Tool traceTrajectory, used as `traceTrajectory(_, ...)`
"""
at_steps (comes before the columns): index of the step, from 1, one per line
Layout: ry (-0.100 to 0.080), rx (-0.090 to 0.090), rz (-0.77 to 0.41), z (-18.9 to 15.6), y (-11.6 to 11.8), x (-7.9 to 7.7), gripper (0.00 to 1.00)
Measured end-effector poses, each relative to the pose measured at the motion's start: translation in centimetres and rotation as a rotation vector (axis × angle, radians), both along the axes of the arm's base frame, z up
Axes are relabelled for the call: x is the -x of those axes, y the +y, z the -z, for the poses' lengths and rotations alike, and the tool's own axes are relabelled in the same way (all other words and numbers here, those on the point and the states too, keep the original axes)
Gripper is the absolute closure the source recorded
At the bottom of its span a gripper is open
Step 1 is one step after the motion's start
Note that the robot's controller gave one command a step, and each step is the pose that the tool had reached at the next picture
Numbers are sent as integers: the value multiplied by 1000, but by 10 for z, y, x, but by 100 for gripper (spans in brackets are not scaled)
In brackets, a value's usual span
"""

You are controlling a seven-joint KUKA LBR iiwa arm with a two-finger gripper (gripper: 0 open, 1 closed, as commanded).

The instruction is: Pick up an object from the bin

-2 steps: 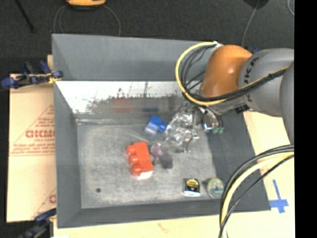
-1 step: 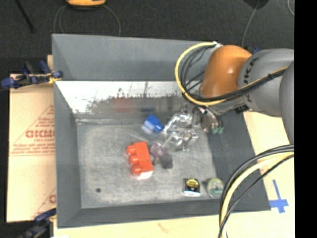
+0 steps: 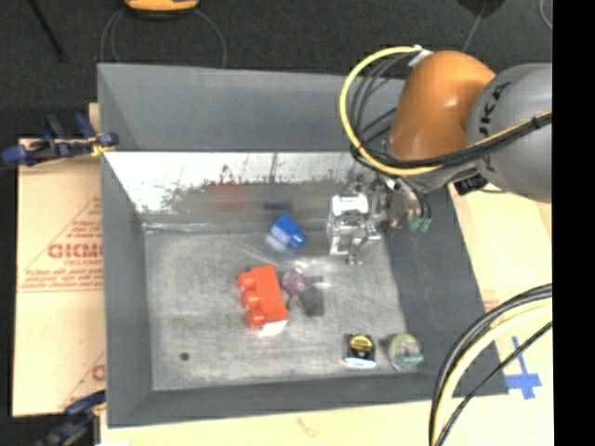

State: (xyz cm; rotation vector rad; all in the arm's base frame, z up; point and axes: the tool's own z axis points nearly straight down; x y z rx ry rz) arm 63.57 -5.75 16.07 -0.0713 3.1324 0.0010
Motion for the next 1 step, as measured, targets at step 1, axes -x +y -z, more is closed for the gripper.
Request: traceTrajectory(1, -2, 1, 22, -128, 0, -2, 100)
